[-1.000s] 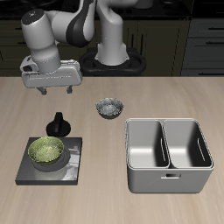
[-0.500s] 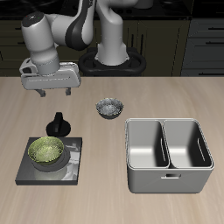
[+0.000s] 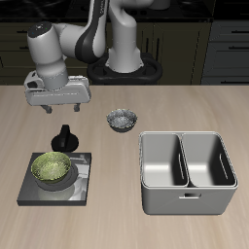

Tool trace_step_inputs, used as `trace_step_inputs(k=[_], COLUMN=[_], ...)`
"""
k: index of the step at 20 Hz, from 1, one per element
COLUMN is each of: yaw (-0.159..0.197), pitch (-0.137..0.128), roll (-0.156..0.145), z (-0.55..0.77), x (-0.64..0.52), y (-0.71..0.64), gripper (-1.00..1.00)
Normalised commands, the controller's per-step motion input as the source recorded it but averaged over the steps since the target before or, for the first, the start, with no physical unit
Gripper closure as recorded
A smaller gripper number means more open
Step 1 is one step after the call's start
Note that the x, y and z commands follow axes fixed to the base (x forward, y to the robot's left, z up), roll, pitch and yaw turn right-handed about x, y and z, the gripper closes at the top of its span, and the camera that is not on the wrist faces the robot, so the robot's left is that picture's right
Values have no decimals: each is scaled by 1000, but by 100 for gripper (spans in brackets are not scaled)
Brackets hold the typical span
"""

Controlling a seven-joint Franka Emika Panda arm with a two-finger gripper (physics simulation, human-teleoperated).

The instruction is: Place the green bowl on the flat stove and turn on the flat stove

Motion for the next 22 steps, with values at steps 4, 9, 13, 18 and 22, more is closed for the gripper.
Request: trace_step_inputs(k=[4, 9, 13, 18, 22], yaw=[-22, -1, -31, -24, -15], pitch=[43, 41, 49, 37, 29], roll=[-20, -10, -4, -4, -1], z=[-313, -325, -328, -220, -177], x=[78, 40, -8, -40, -88], y=[-21, 48, 10, 14, -21], gripper=[-100, -100, -100, -100, -100])
